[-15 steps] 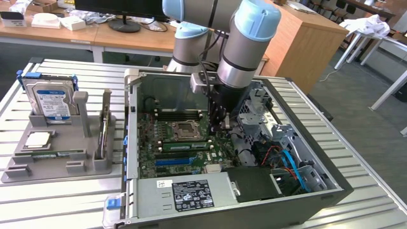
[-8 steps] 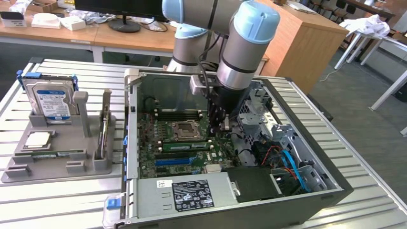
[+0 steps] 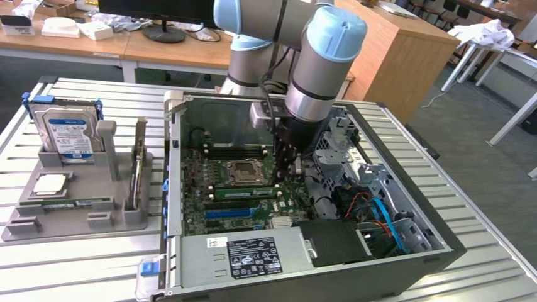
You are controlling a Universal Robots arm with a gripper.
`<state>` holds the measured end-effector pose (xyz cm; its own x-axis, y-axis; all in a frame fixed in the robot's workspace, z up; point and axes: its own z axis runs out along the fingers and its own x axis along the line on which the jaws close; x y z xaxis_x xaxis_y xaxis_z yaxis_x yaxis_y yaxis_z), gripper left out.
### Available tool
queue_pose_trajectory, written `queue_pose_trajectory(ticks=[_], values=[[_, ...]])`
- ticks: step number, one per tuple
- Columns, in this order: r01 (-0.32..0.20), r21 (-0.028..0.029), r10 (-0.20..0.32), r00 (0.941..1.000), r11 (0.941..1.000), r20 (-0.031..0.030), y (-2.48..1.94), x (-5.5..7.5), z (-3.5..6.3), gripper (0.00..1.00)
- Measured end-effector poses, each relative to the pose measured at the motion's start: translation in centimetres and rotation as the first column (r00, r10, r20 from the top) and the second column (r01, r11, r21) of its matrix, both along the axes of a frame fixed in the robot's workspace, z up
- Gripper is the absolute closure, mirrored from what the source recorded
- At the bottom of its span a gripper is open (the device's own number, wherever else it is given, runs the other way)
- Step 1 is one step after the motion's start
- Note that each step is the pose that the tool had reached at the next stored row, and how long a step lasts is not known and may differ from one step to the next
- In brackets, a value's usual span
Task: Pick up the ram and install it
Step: 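Insert the ram into the slot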
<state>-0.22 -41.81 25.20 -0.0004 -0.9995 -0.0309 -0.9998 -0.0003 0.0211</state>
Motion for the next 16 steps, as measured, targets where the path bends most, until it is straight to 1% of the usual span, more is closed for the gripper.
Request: queue_pose_trajectory(ticks=[4, 10, 16], values=[[0.0, 0.0, 0.0, 1.0, 1.0, 0.0, 0.0, 0.0, -0.33, 0.9], [0.0, -0.0001, 0.0, 1.0, 1.0, 0.0, 0.0, 0.01, -0.35, 0.9], [0.0, 0.0009, 0.0, 1.0, 1.0, -0.0007, 0.0, 0.66, -0.35, 0.9]])
